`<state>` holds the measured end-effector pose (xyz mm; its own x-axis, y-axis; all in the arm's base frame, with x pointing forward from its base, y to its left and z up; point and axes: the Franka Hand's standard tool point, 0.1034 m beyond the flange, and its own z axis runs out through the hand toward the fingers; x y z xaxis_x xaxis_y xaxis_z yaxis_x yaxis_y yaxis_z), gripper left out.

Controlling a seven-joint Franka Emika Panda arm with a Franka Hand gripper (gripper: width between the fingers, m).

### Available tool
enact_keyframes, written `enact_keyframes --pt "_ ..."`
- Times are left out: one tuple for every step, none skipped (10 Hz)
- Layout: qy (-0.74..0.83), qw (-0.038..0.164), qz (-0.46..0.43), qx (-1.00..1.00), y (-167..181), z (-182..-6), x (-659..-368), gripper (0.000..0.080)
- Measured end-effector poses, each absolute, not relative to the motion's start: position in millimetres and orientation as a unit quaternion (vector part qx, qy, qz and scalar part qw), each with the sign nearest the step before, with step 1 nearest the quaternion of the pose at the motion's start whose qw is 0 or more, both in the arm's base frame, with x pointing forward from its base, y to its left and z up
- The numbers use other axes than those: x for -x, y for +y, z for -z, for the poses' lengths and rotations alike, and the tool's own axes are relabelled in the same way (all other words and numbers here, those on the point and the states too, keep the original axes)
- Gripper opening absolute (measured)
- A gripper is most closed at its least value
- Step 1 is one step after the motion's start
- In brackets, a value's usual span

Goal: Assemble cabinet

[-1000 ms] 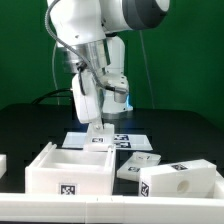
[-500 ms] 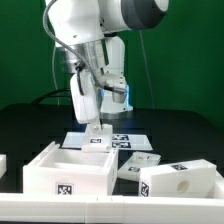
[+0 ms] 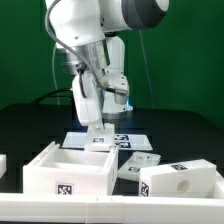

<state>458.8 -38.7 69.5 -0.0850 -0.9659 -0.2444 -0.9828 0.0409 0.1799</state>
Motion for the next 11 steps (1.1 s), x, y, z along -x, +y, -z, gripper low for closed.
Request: enact_keyframes --pt "0.717 0.022 -0.163 0.677 -39 -69.9 -462 0.0064" --pt "0.713 0.018 -0.175 0.679 -39 -69.3 -462 0.0064" --pt "0.713 0.017 -0.174 0.679 -39 -68.6 -461 0.0064" --pt "0.713 0.018 -0.174 0.679 -39 -68.6 -461 0.0064" --pt "0.713 0.019 -0.174 0.679 -38 -70.1 -461 0.0064" --pt "0.712 0.023 -0.175 0.679 -37 -74.1 -461 0.0064" --pt "0.712 0.027 -0.176 0.680 -35 -78.6 -458 0.0064" --pt "0.709 0.035 -0.177 0.682 -34 -85.0 -453 0.0064" --pt "0.708 0.042 -0.176 0.682 -35 -90.6 -449 0.0064" --pt "0.711 0.044 -0.167 0.682 -37 -88.5 -449 0.0064" --pt "0.711 0.042 -0.168 0.682 -37 -87.4 -449 0.0064"
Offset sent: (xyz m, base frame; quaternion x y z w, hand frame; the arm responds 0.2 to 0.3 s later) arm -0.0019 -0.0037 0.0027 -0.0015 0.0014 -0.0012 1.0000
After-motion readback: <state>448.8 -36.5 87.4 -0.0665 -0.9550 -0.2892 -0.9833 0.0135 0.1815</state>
